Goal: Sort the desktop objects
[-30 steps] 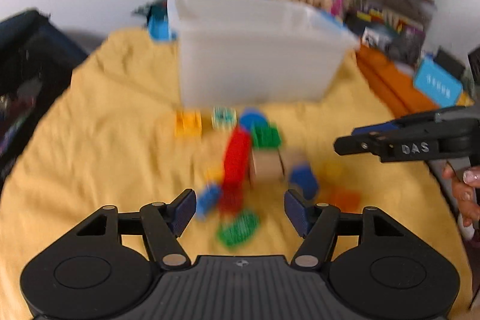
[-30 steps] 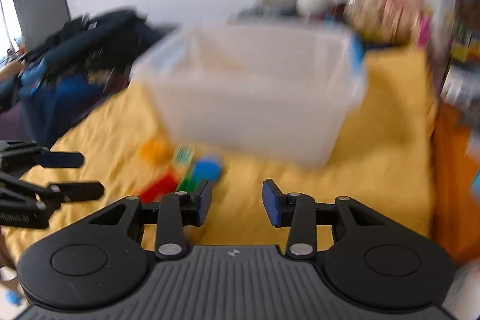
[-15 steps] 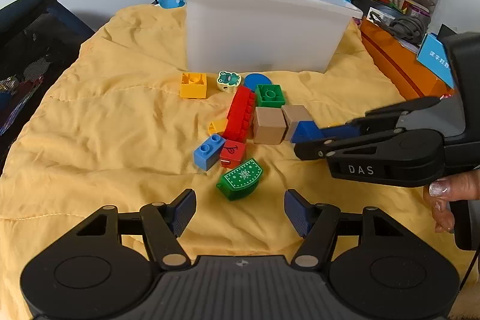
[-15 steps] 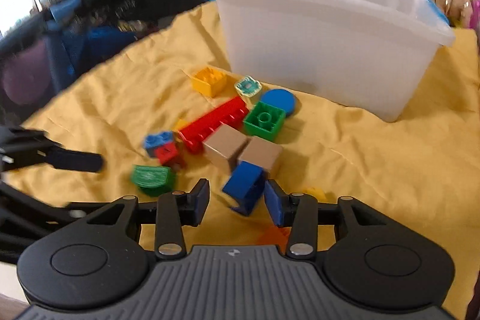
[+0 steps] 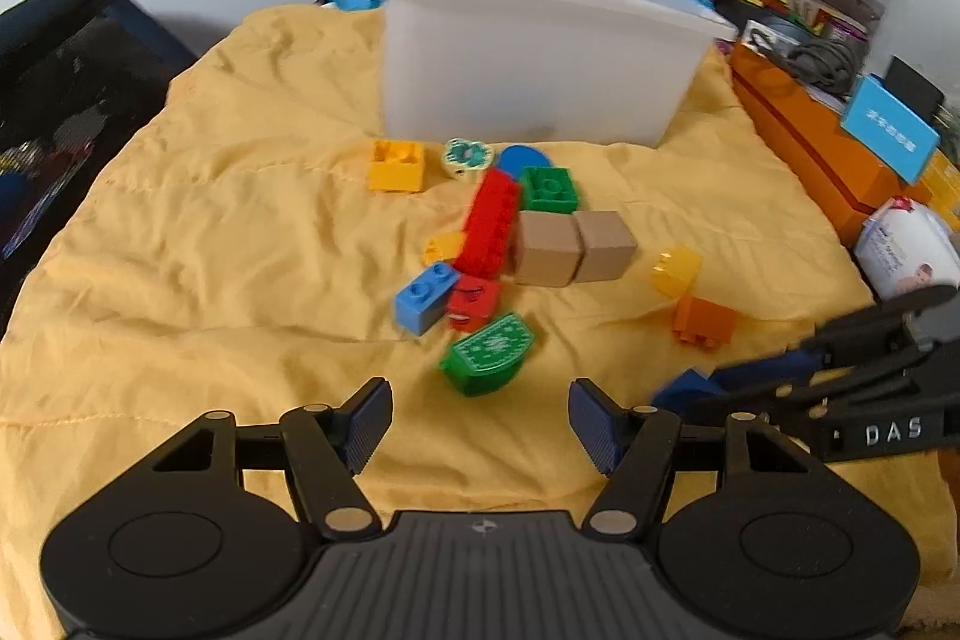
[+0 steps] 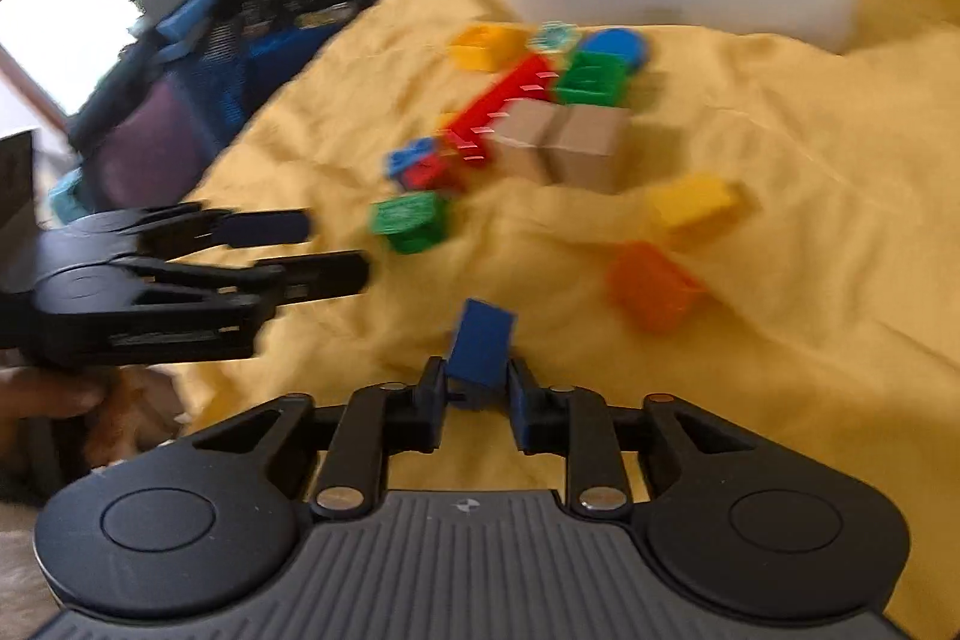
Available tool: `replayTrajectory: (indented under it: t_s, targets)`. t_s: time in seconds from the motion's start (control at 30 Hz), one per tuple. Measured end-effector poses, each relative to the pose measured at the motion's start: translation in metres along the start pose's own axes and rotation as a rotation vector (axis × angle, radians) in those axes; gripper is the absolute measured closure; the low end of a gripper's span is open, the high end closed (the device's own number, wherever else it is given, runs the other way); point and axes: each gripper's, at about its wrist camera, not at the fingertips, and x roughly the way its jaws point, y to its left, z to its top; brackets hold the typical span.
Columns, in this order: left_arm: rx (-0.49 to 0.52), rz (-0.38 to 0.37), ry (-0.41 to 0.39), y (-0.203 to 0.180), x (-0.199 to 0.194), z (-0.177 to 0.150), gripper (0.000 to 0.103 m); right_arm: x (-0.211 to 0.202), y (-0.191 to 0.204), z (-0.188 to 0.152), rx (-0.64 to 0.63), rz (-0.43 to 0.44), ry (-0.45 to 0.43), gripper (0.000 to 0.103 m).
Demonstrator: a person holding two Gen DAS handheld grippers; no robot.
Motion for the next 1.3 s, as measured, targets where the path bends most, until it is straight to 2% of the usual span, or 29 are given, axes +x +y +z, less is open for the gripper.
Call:
replayTrajectory:
  t_s: [0.13, 0.23, 0.33, 0.53, 0.63, 0.7, 0.8, 0.97, 1.0, 1.17, 1.3]
  targets:
    - [0.037, -0.026, -0.014, -0.012, -0.004, 0.001, 0.035, -0.019, 0.002, 0.001, -0.074, -0.089, -0.049, 0.067]
    - [0.068, -0.043, -0.024, -0.022, -0.006, 0.001, 0.035, -0.034, 0.001, 0.004, -0.138, -0.153, -0.128, 0.066]
    - [0.076, -0.048, -0.019, -0.028, -0.007, -0.001, 0.035, -0.024, 0.012, 0.0, -0.373, -0.305, -0.134, 0.066]
    - [0.083, -0.051, -0.022, -0.032, -0.012, -0.006, 0.035, -0.008, 0.032, -0.018, -0.746, -0.328, -0.125, 0.072]
    - [0.08, -0.05, -0.019, -0.033, -0.013, -0.007, 0.035, 0.009, 0.032, -0.019, -0.796, -0.333, -0.084, 0.075]
    - [0.084, -0.05, -0.018, -0.035, -0.013, -0.008, 0.035, 0.015, 0.029, -0.017, -0.822, -0.36, -0.102, 0.074]
    - [0.093, -0.059, -0.017, -0.039, -0.013, -0.008, 0.035, 0.019, 0.024, -0.01, -0.81, -0.399, -0.096, 0.074]
    - [0.146, -0.099, -0.015, -0.056, -0.008, -0.004, 0.035, 0.016, 0.011, -0.01, -0.754, -0.367, -0.104, 0.079]
    - [0.169, -0.106, -0.01, -0.061, -0.005, -0.003, 0.035, 0.015, 0.01, -0.01, -0.741, -0.364, -0.108, 0.083]
    - [0.281, -0.131, 0.011, -0.083, 0.007, -0.004, 0.035, -0.006, 0.002, -0.006, -0.571, -0.289, -0.077, 0.086]
    - [0.368, -0.104, 0.019, -0.091, 0.023, -0.007, 0.035, -0.022, -0.008, -0.012, -0.429, -0.246, -0.041, 0.086]
